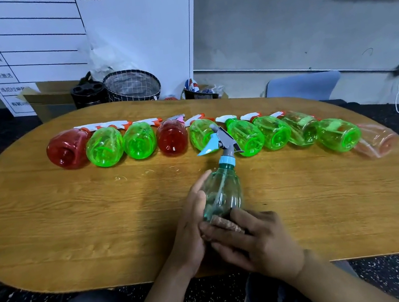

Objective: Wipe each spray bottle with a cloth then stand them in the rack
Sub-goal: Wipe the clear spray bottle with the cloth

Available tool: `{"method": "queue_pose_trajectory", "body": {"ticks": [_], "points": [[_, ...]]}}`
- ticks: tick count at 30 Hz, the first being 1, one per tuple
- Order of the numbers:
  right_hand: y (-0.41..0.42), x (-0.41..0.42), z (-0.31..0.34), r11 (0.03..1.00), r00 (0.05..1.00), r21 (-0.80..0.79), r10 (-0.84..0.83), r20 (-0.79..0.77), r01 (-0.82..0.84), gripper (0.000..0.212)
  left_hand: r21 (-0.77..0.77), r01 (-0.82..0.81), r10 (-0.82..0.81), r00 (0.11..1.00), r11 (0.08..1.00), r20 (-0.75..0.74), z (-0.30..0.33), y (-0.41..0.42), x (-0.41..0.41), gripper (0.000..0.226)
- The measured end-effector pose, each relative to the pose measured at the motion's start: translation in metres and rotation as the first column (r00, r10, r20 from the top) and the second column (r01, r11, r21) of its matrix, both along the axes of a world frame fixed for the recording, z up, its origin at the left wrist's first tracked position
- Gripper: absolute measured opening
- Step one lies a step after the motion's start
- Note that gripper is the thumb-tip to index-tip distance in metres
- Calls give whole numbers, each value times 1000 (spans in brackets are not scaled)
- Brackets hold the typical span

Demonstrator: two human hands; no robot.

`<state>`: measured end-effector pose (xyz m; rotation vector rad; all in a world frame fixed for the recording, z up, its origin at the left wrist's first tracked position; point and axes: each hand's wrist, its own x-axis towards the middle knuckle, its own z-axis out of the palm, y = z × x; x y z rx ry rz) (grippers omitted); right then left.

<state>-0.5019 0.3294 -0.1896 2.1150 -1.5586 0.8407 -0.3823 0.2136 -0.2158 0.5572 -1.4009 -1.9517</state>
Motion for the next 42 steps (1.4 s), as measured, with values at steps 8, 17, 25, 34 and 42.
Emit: {"method": "queue_pose_trajectory", "body": {"ticks": [8,17,25,34,42], "points": [[-38,-27,26,948,851,98,-315,421,302,45,0,23,-23,999,1000,42,6,4,1,44],[-32,-38,37,957,759,33,-249,602,288,29,-29,75,-73,996,997,41,16,6,5,76],[-43,-36,37,933,765,79,-335,551,352,37,1,53,-53,999,999,-1,4,1,4,48],[-14,-10,10,990,953,59,-140,267,129,31,-119,32,-31,999,992,17,-1,2,2,50],[-25,-24,19,984,952,34,-179,248,176,32,-178,9,2,998,984,62,3,5,1,48]]}}
